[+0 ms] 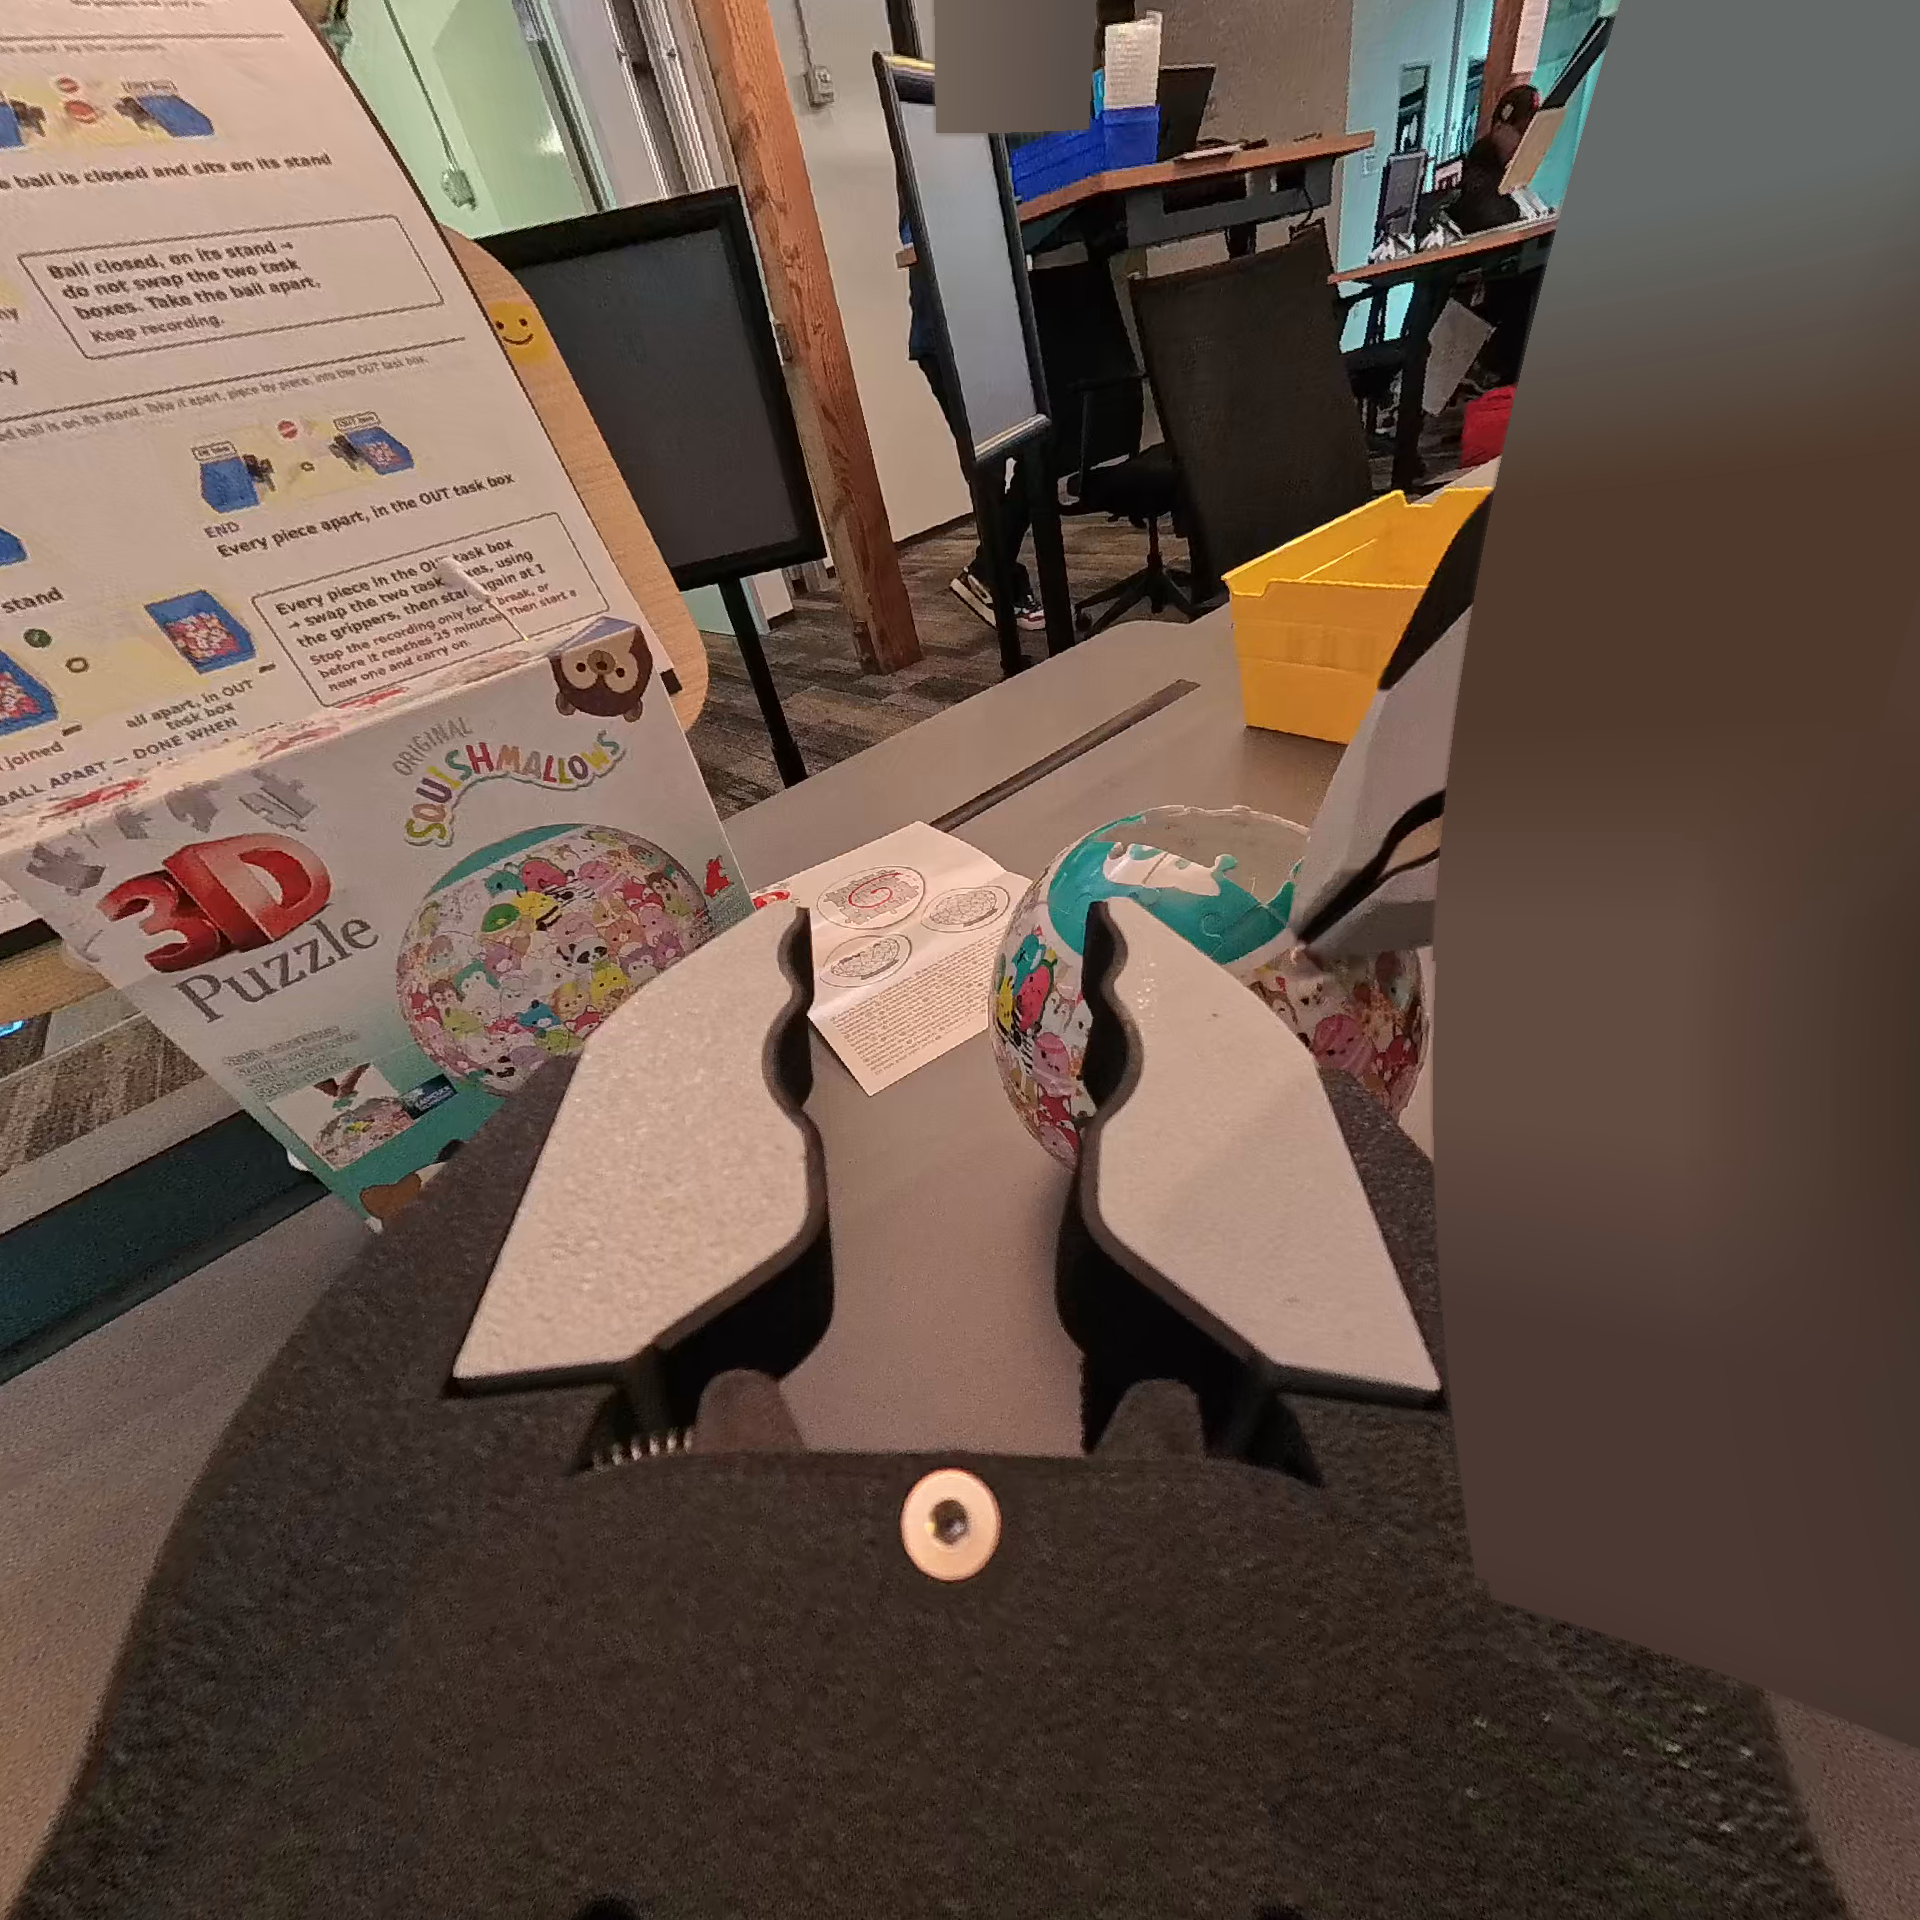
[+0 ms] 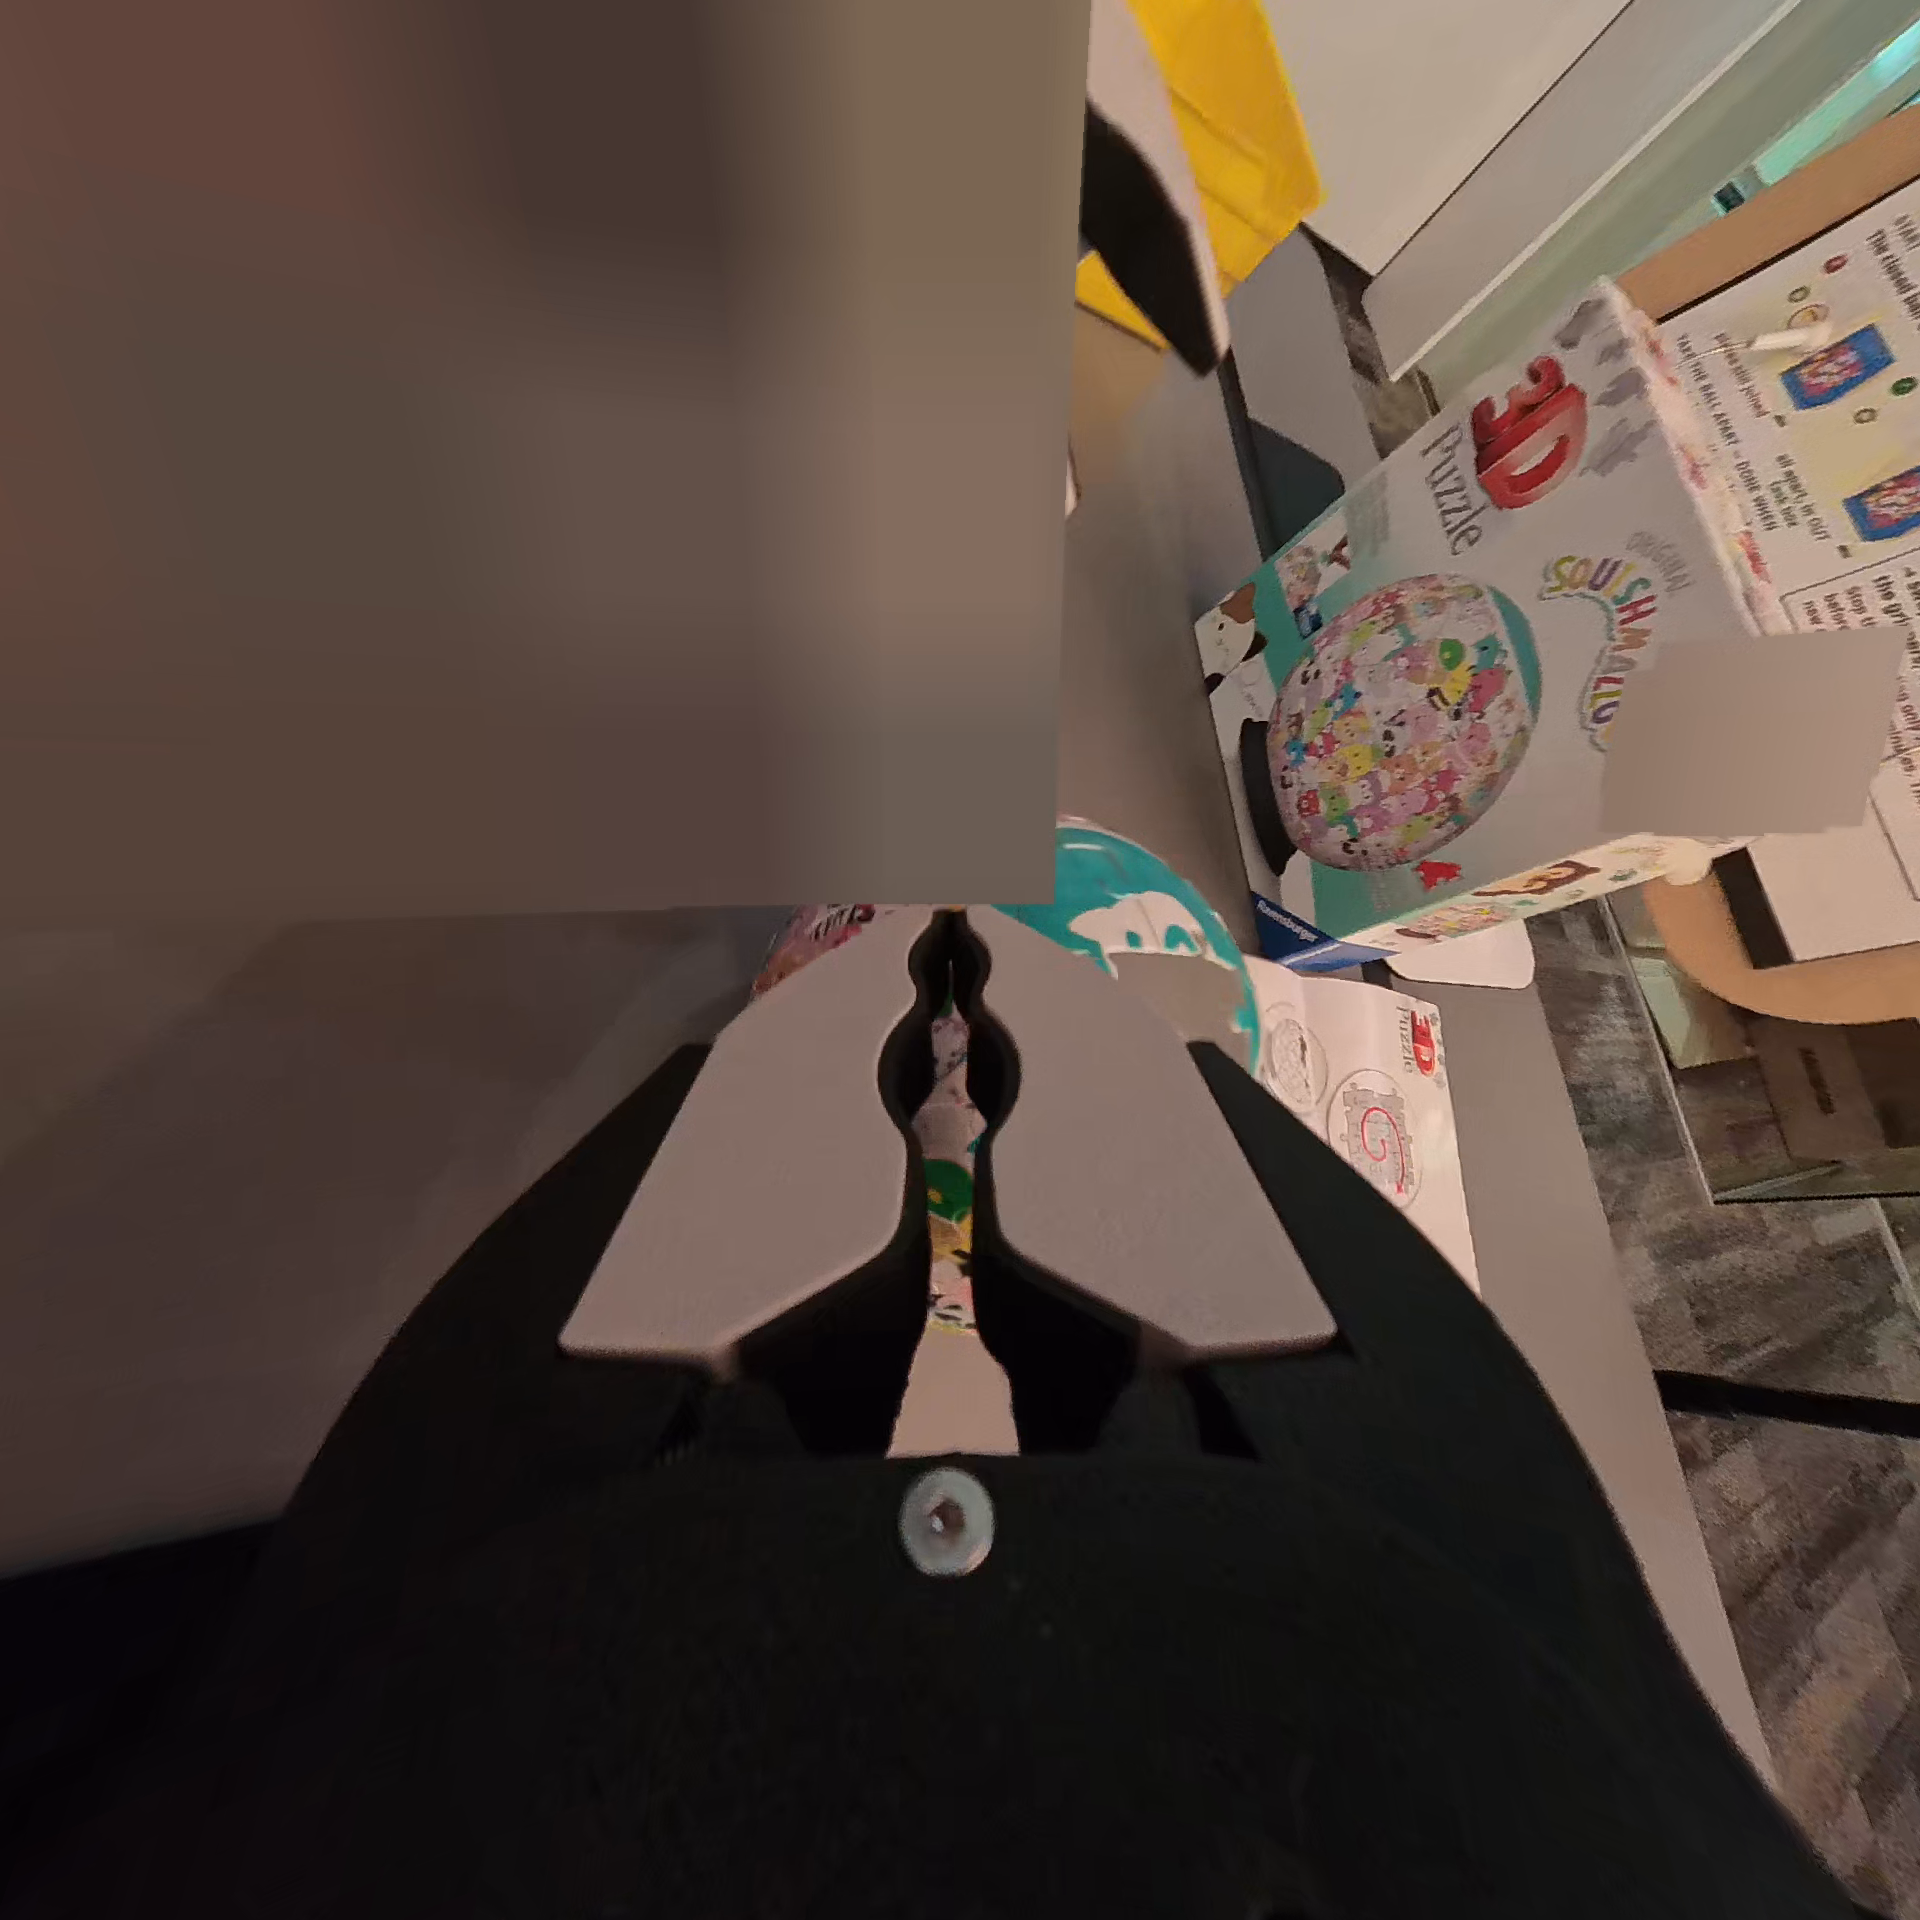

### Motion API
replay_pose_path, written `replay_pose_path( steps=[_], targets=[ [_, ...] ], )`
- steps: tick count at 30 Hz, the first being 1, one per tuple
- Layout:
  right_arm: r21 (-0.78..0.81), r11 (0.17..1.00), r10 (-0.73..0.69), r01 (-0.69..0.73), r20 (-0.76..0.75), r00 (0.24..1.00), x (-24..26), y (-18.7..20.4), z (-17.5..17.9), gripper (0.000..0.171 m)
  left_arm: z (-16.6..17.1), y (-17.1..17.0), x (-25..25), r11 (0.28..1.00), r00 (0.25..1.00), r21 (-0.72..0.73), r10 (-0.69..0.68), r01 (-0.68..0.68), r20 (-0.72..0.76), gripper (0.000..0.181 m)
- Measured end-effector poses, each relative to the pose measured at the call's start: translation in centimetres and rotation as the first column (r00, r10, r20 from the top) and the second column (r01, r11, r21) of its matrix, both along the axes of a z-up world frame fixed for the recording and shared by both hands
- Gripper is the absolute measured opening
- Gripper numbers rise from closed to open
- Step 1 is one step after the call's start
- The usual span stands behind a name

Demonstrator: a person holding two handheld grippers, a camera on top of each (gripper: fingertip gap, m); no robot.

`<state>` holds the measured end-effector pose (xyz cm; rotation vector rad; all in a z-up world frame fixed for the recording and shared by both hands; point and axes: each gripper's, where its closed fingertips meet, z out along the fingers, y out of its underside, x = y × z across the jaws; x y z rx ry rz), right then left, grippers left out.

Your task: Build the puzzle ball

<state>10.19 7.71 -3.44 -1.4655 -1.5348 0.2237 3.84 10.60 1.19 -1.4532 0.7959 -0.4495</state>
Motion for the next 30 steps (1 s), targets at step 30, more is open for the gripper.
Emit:
replay_pose_path(
  steps=[30],
  targets=[
    [-0.797, 0.580, -0.021, 0.170, 0.194, 0.981, 1.0, 1.4, -1.4, 0.030, -0.6, 0.1, 0.3, 1.000, 1.000, -0.009, -0.005, 0.005, -0.029, 0.050]
  ],
)
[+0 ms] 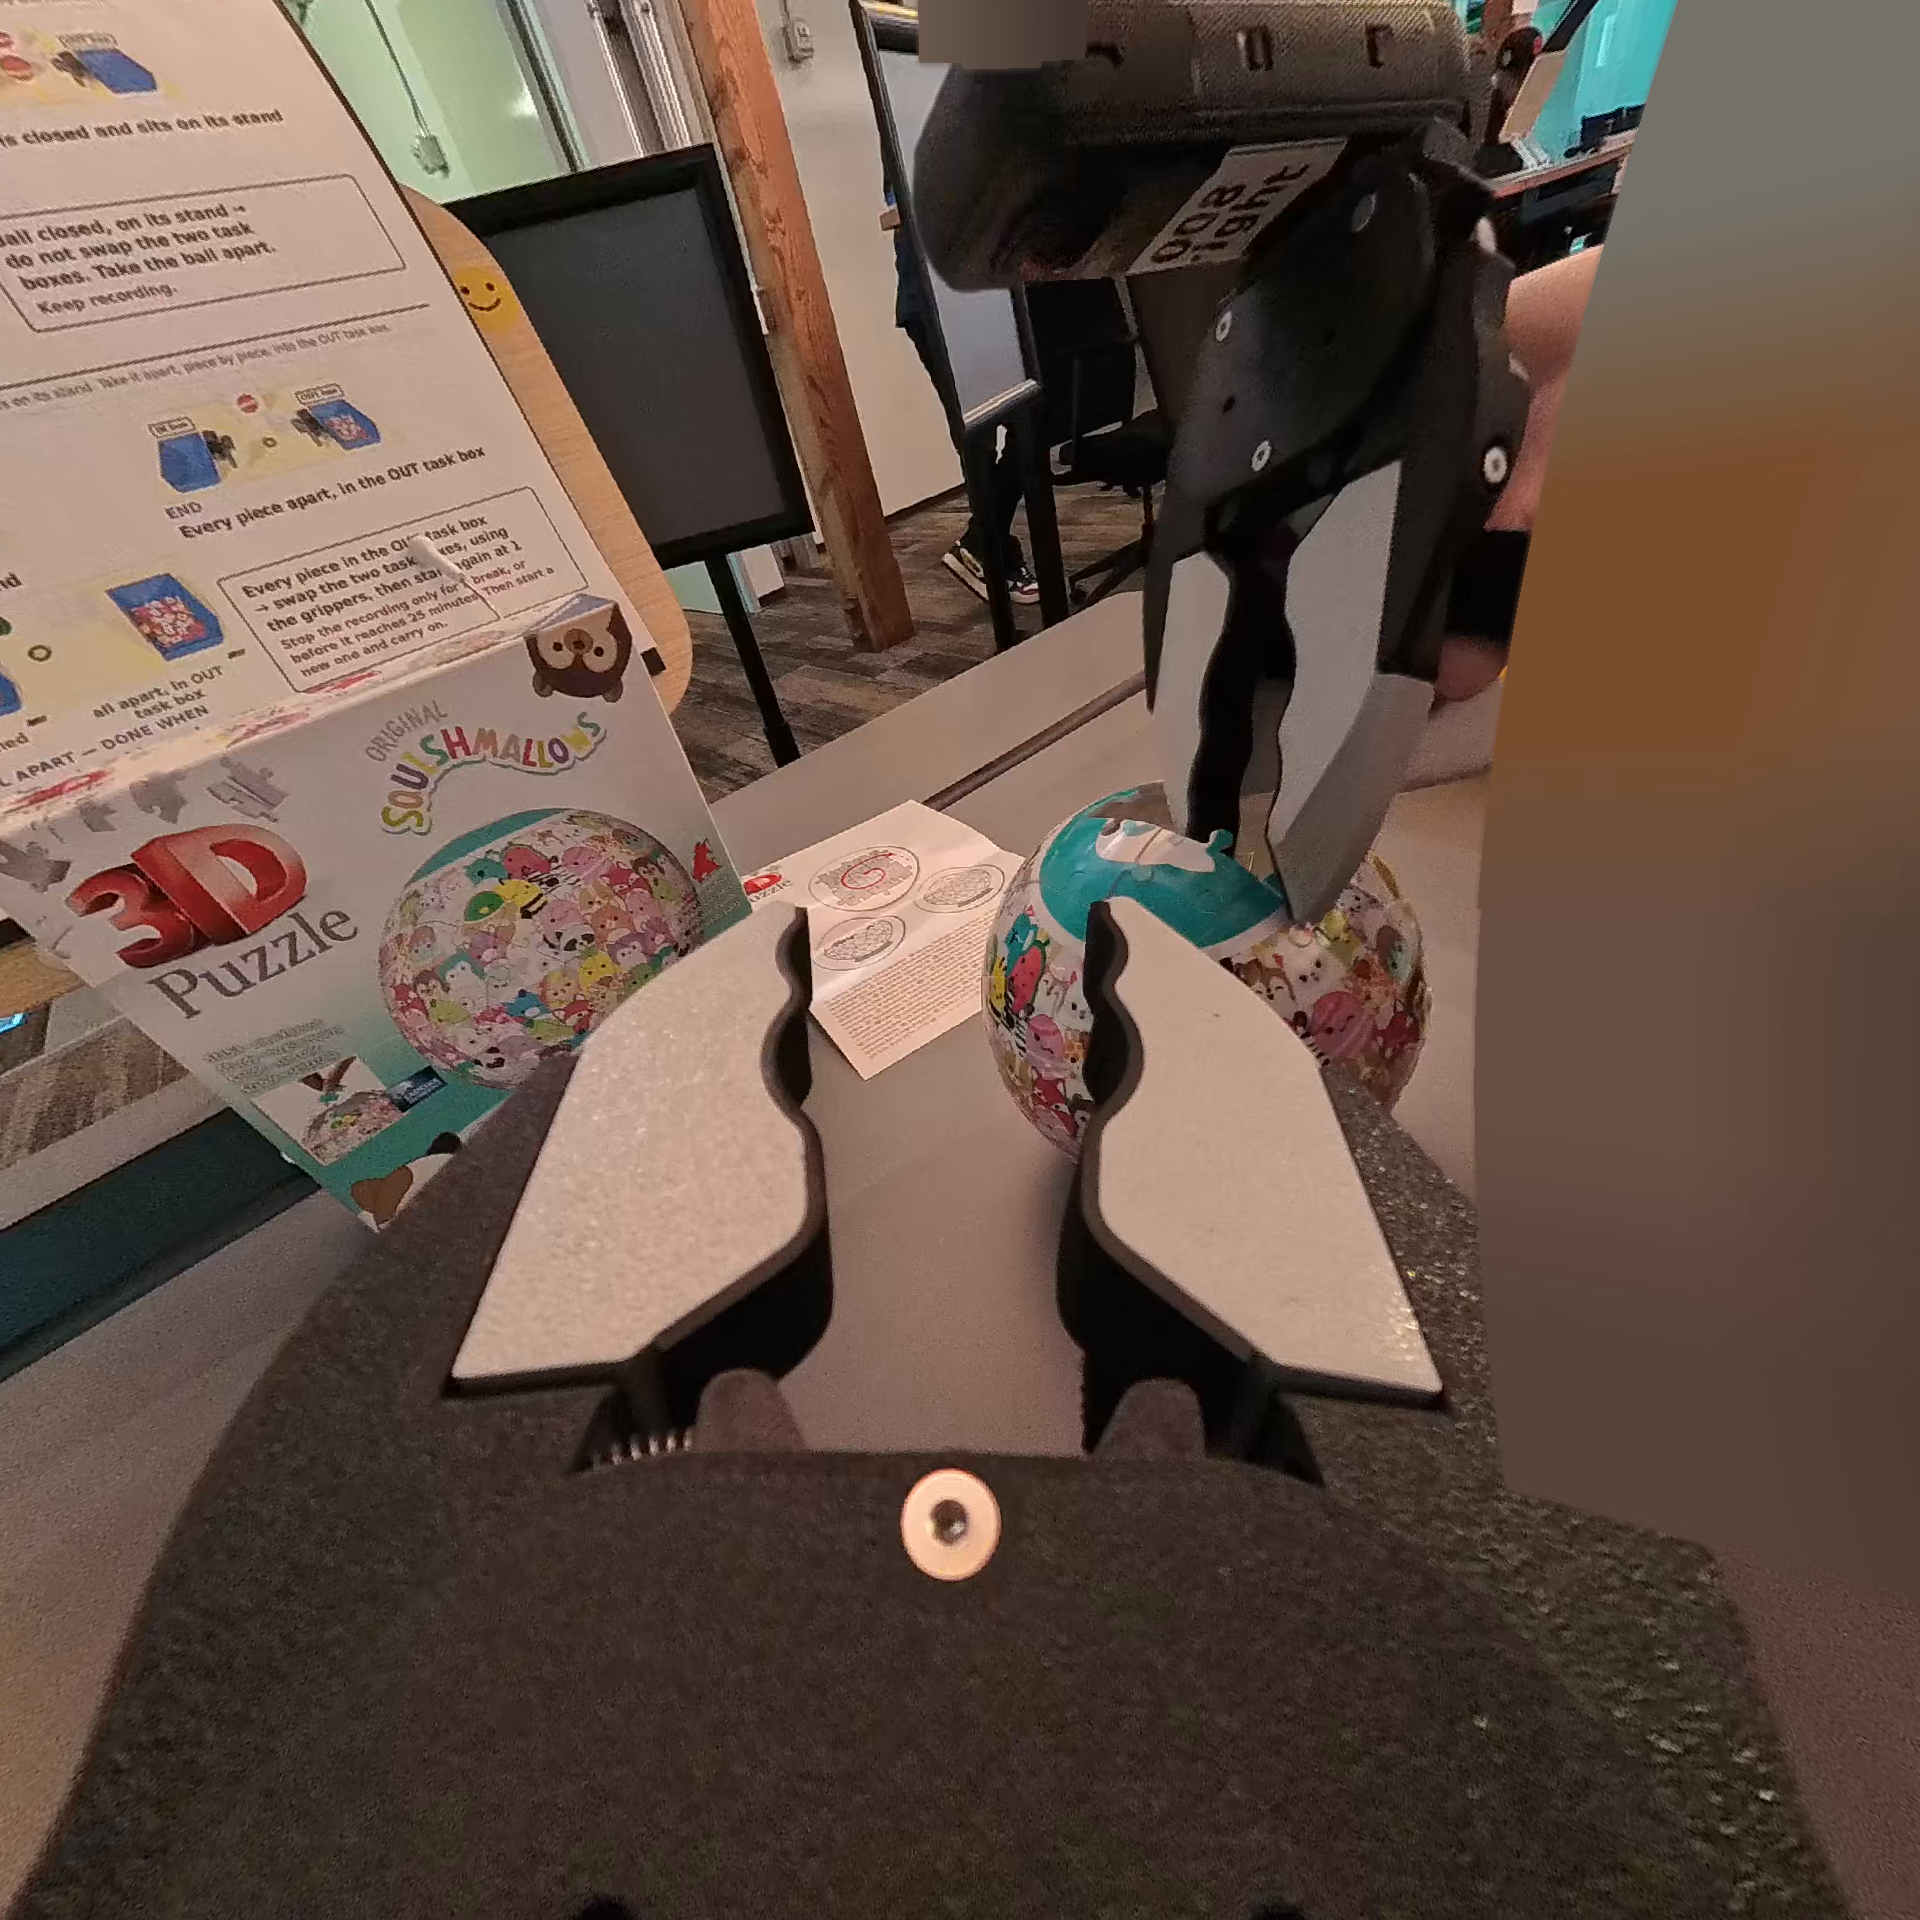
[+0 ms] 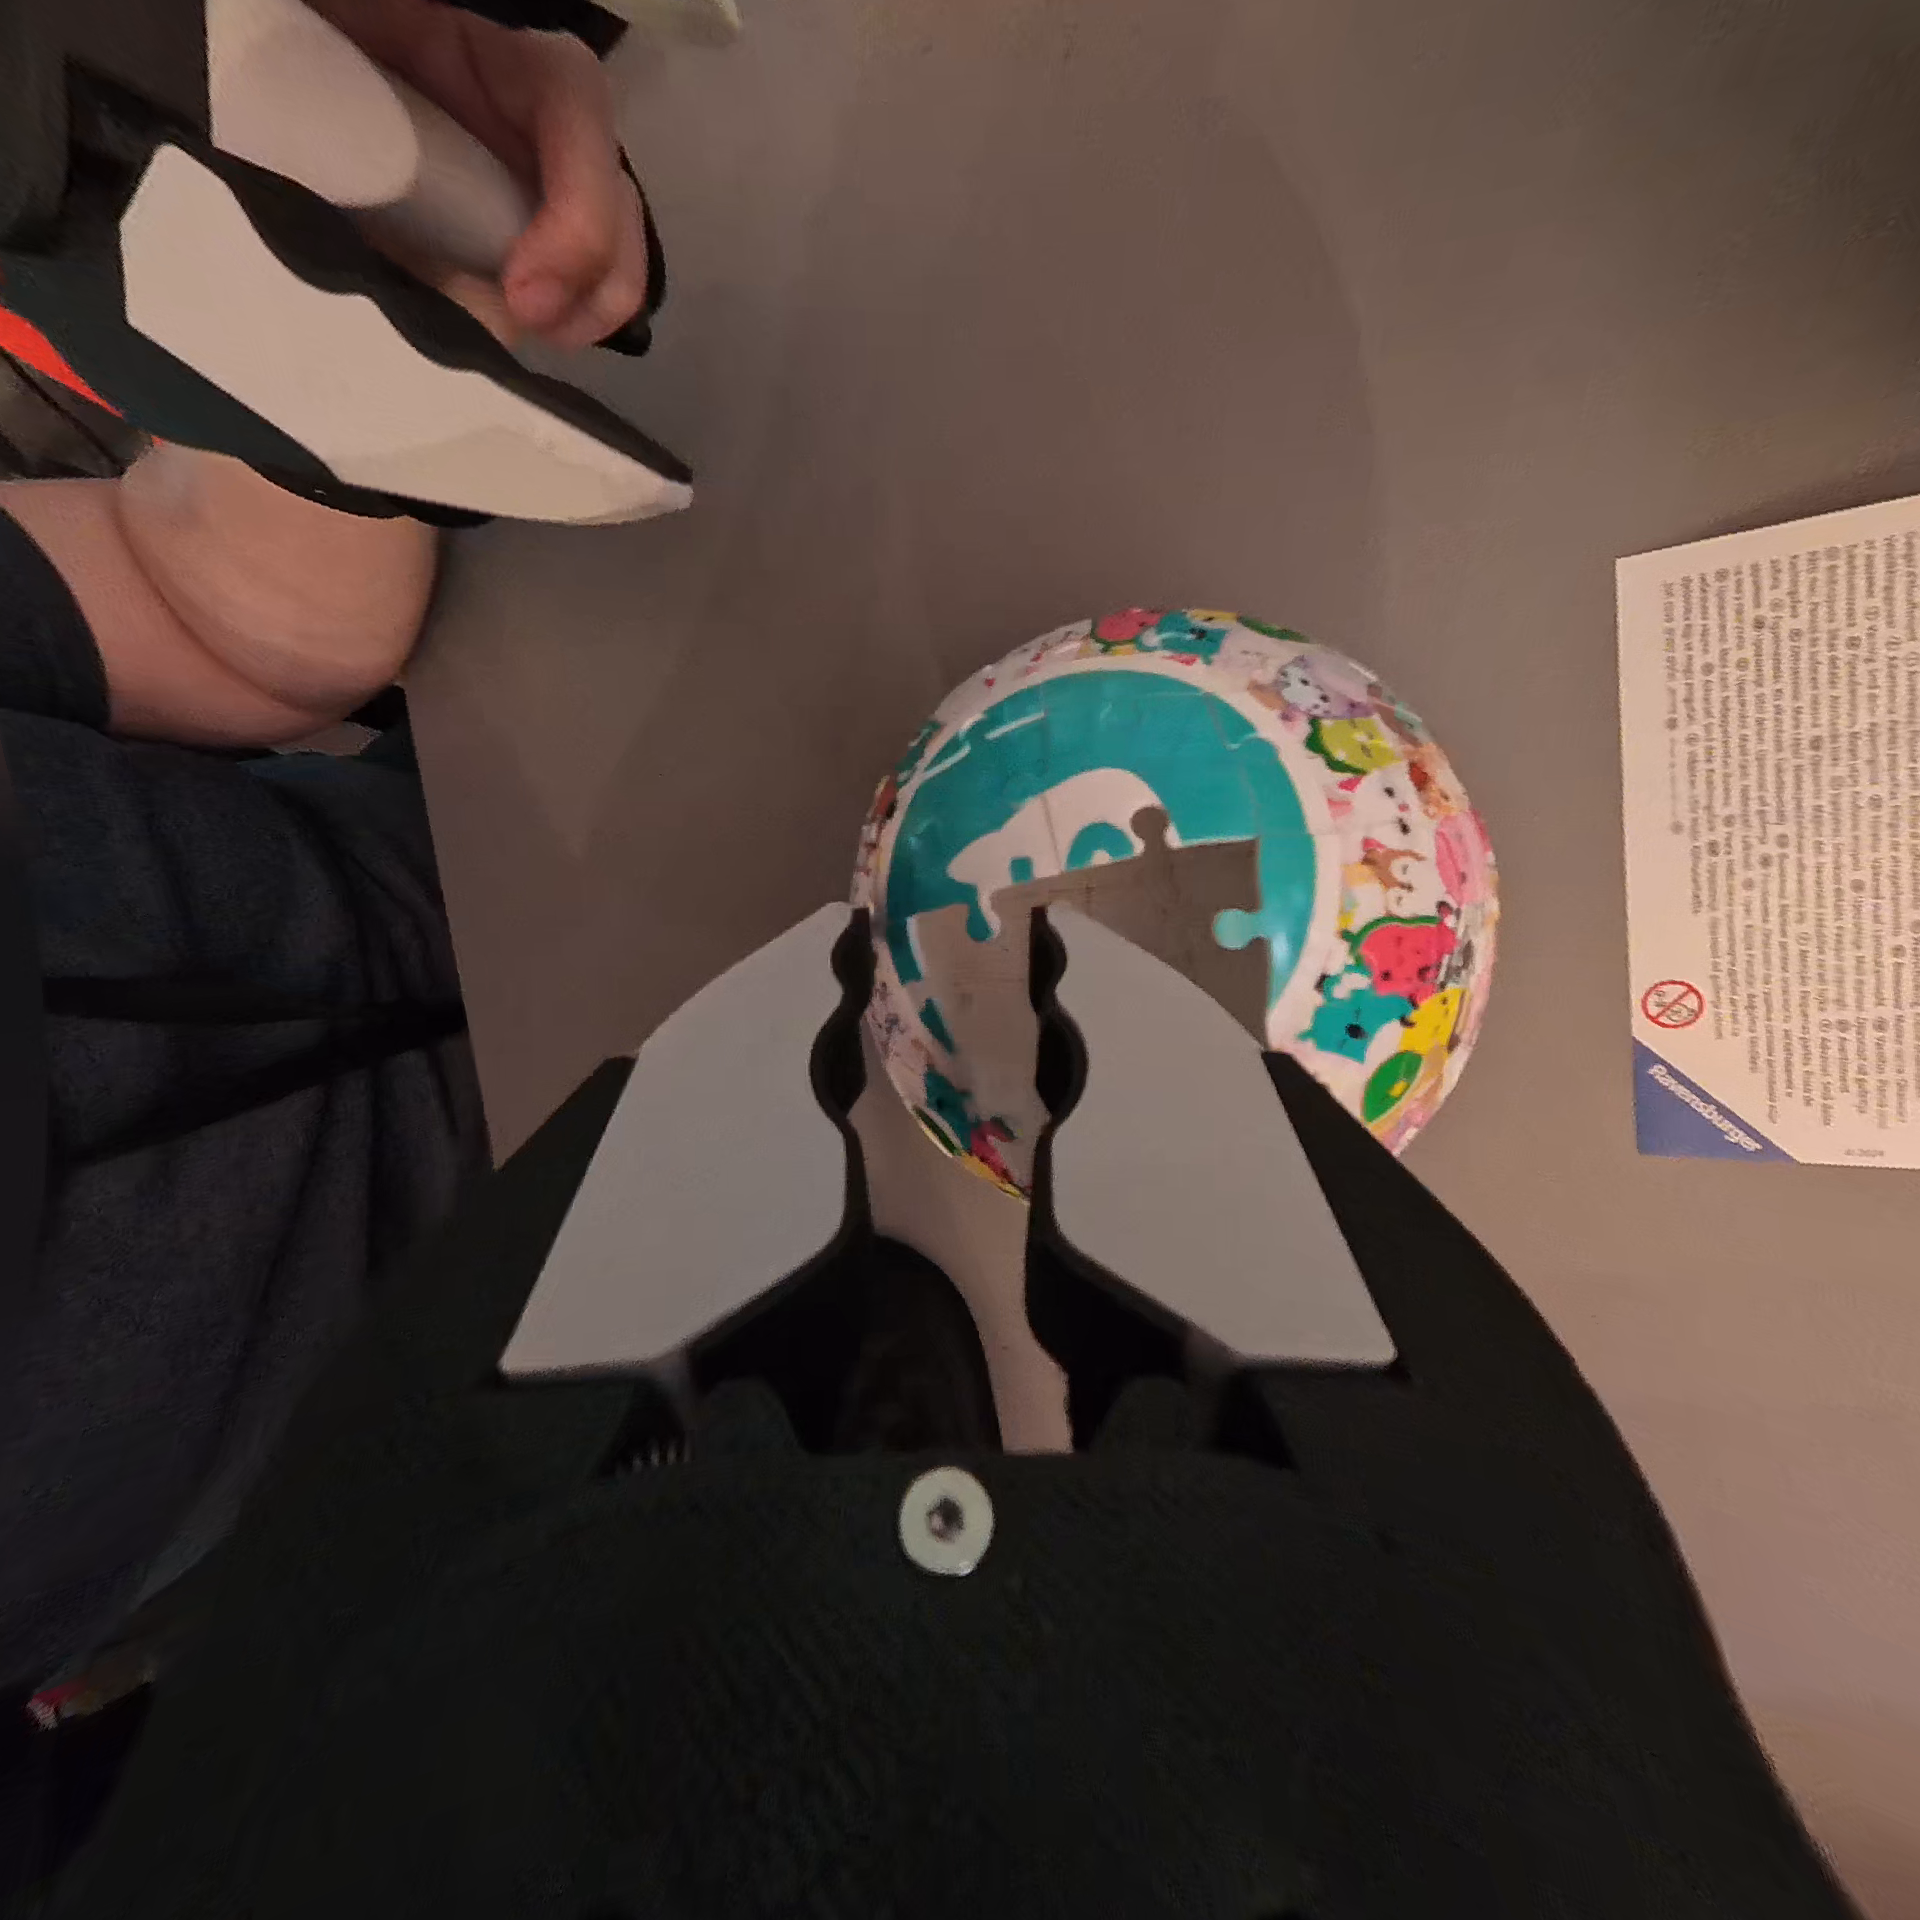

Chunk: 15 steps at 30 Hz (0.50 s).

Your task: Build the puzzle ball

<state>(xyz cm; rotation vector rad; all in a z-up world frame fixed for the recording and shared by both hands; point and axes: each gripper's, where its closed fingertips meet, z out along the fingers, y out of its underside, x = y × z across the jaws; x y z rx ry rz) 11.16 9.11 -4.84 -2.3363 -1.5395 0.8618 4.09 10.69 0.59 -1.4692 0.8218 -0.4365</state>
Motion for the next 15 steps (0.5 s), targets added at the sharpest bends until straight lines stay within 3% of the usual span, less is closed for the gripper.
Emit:
replay_pose_path(
  steps=[15],
  targets=[
    [-0.034, 0.999, -0.004, 0.004, -0.004, 1.000, -0.37, -0.69, -0.29, 0.028, 0.29, -0.17, -0.03, 1.000, 1.000, 0.010, -0.001, 0.001, 0.002, 0.050]
  ],
)
